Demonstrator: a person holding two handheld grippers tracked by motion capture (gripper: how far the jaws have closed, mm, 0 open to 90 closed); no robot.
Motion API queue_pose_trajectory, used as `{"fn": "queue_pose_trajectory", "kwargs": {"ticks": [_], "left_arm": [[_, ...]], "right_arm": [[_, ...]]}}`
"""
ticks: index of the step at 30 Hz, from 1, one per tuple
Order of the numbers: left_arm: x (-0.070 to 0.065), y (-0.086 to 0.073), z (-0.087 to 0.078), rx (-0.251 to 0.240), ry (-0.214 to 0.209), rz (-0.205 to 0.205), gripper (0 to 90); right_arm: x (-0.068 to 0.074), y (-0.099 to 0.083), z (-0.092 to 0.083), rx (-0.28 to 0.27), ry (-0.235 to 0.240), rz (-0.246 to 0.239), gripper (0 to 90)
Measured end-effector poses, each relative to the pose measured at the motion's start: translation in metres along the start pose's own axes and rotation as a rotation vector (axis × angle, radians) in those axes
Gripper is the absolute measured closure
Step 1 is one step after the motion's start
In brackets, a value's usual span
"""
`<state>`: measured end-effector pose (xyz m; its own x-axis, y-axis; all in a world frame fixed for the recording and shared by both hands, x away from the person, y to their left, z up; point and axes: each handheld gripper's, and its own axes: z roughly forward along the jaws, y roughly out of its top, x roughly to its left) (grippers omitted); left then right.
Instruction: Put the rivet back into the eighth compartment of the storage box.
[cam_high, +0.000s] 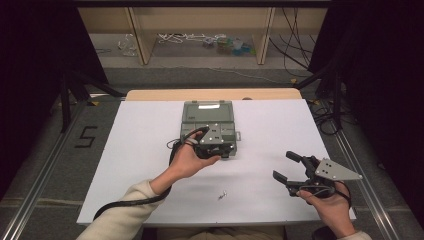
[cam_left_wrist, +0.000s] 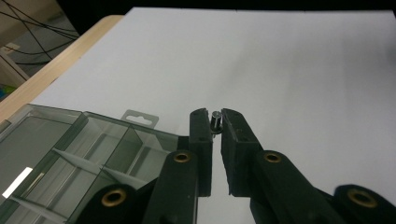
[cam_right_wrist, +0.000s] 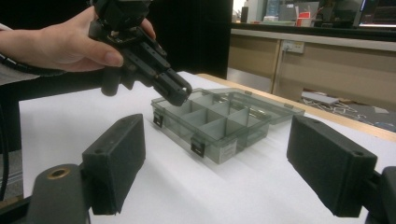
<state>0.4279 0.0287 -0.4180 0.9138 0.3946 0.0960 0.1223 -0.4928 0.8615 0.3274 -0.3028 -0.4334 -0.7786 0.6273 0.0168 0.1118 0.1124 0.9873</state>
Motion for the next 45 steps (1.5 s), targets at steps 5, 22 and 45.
{"fn": "queue_pose_trajectory", "kwargs": {"ticks": [5, 22, 45], "left_arm": [[-0.002, -0.001, 0.004, -0.061, 0.029, -0.062, 82.4], [0.008, 0.003, 0.016, -0.161, 0.087, -0.16, 82.4], [0.025, 0.012, 0.028, -0.214, 0.15, -0.206, 82.2]], "right_arm": [[0.0, 0.0, 0.0, -0.002, 0.003, 0.001, 20.6], [-0.001, 0.0, -0.001, 0.009, -0.012, 0.0, 20.6], [-0.002, 0.0, 0.0, -0.01, -0.007, -0.011, 21.1]]}}
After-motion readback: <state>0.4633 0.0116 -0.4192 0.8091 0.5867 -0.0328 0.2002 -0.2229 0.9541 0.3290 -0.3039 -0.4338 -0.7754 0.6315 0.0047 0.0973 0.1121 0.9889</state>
